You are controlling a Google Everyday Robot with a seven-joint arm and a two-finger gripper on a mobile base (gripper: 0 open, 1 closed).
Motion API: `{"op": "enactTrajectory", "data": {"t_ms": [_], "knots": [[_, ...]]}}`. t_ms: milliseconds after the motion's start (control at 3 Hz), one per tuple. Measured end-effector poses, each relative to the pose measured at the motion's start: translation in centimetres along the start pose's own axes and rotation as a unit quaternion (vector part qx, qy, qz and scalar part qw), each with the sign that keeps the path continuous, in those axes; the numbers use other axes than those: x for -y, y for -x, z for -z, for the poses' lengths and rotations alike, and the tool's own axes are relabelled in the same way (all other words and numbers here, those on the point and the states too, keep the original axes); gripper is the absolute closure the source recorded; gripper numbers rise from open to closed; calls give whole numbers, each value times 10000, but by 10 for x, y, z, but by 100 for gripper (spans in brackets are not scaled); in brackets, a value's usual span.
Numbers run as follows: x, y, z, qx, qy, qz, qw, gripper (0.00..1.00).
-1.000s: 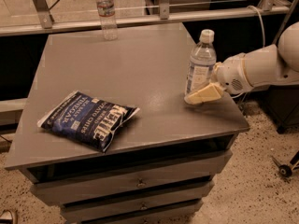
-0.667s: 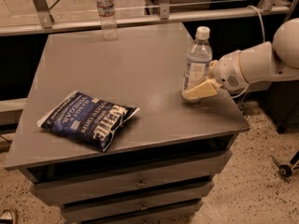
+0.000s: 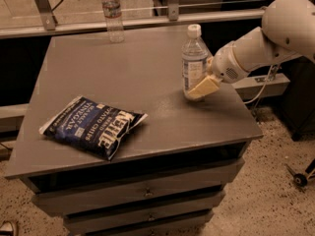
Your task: Knock blue plastic bottle over
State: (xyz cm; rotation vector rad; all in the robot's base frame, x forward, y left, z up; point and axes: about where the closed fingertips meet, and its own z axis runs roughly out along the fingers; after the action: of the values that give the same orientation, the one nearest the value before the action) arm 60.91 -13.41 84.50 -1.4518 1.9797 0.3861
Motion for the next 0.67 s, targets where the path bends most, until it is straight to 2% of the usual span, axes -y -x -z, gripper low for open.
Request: {"op": "enactTrajectory", "data": {"t_ms": [667], "knots": [[0,3,0,-116,45,80,9999,100]]}}
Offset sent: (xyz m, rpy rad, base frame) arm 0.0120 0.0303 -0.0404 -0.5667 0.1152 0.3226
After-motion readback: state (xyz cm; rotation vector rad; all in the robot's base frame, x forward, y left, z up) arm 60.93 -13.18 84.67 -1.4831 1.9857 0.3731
